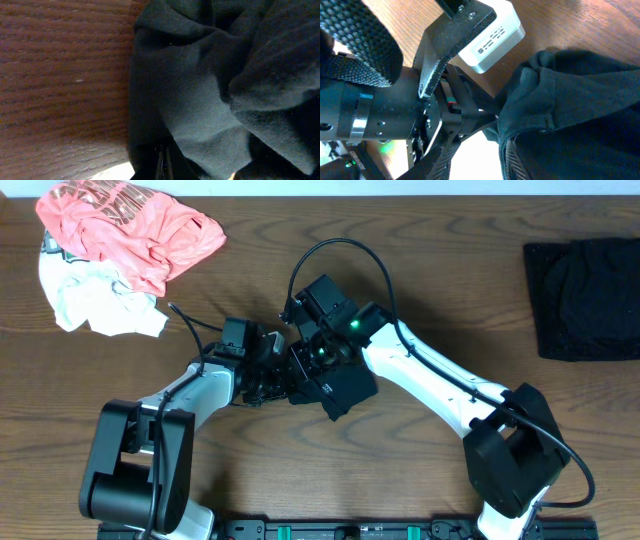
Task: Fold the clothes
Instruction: 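Press the bundle with both grippers holding it together, then release the bundle and pull the right gripper back rightward, then grasp the black shirt bundle's right side with the right gripper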
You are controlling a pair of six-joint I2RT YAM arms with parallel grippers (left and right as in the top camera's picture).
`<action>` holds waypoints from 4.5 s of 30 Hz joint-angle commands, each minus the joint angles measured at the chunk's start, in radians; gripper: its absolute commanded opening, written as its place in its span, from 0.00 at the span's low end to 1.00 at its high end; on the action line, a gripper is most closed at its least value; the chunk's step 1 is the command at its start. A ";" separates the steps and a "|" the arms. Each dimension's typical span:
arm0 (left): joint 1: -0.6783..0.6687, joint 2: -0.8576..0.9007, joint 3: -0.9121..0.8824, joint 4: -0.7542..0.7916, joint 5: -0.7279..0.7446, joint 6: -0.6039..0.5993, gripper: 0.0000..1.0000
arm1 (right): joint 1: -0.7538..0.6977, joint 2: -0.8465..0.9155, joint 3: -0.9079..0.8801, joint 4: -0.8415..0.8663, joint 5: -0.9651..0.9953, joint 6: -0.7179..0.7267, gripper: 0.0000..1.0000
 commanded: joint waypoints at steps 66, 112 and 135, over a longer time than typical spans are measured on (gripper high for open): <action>-0.083 -0.357 0.000 0.121 -0.031 -0.006 0.06 | -0.219 -0.150 -0.196 0.176 -0.064 0.032 0.47; -0.159 -0.014 0.013 0.300 -0.339 0.071 0.06 | -0.439 -0.327 -0.196 -0.053 -0.049 -0.063 0.56; -0.173 -0.122 0.015 0.246 -0.366 0.083 0.07 | -0.413 -0.218 -0.217 -0.071 -0.111 -0.133 0.68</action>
